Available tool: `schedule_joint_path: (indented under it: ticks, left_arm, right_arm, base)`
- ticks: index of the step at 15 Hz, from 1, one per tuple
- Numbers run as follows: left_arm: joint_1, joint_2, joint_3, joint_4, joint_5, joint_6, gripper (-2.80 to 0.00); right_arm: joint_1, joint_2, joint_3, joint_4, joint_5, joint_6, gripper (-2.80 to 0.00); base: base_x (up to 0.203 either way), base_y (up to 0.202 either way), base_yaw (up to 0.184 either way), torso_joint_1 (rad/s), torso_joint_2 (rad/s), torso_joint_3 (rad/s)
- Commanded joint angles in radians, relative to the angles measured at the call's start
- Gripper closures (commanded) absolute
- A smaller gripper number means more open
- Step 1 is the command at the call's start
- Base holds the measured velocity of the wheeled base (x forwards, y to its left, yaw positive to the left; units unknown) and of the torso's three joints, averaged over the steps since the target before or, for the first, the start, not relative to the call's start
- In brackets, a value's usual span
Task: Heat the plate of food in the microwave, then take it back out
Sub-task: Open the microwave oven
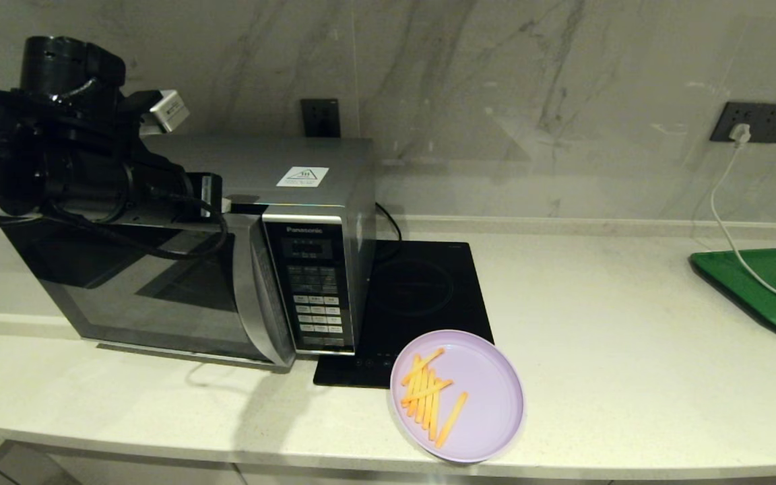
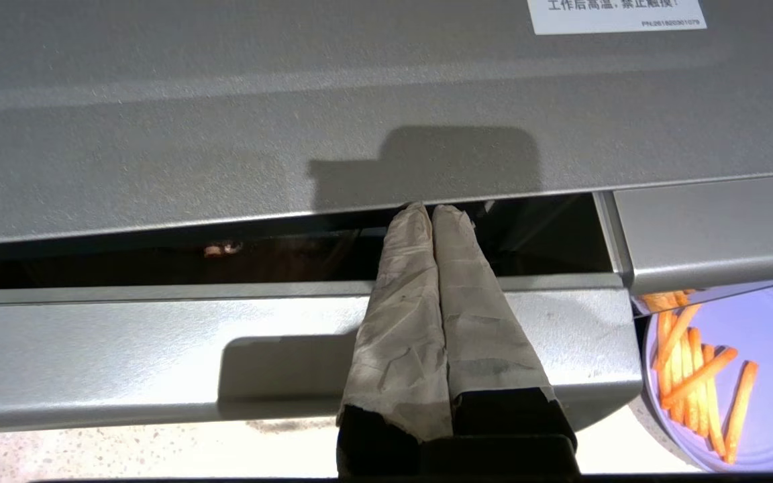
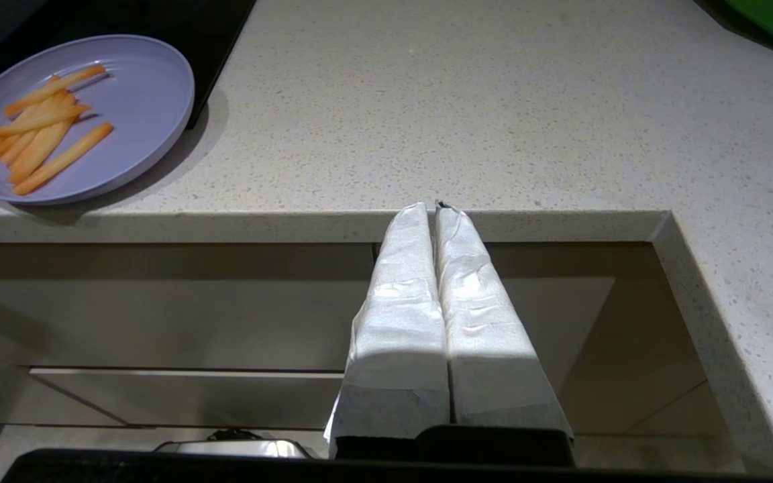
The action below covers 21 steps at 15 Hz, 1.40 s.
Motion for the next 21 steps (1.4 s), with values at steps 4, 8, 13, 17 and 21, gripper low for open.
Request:
schedule_joint_path:
  ticks: [4,8,13,17,21]
  left_arm:
    - [-0.007,-0.067,0.073,0.032,0.002,-0.006,0.00]
    - [-0.005,-0.168,0.160,0.055,0.087,0.004,0.00]
    - [0.058,-0.363,0.313,0.171,0.235,0.062,0.00]
    - [0.164,-0.503,0.335,0.182,0.237,0.115,0.00]
    - [0.158,-0.545,0.338,0.227,0.237,0.121,0.00]
  right_arm:
    - [0.000,0.000,0.000,0.001,0.000,0.000,0.00]
    - [0.000,0.000,0.000,0.001,0.000,0.000,0.00]
    - [0.000,0.000,0.000,0.001,0.000,0.000,0.00]
    - [0.000,0.000,0.000,0.001,0.000,0.000,0.00]
    - [0.000,0.000,0.000,0.001,0.000,0.000,0.00]
  base:
    - [0.000,0.000,0.000,0.000,0.00,0.000]
    - [0.000,0.000,0.000,0.000,0.00,0.000]
    - [0.000,0.000,0.000,0.000,0.00,0.000]
    - [0.000,0.000,0.000,0.000,0.00,0.000]
    - [0.000,0.000,0.000,0.000,0.00,0.000]
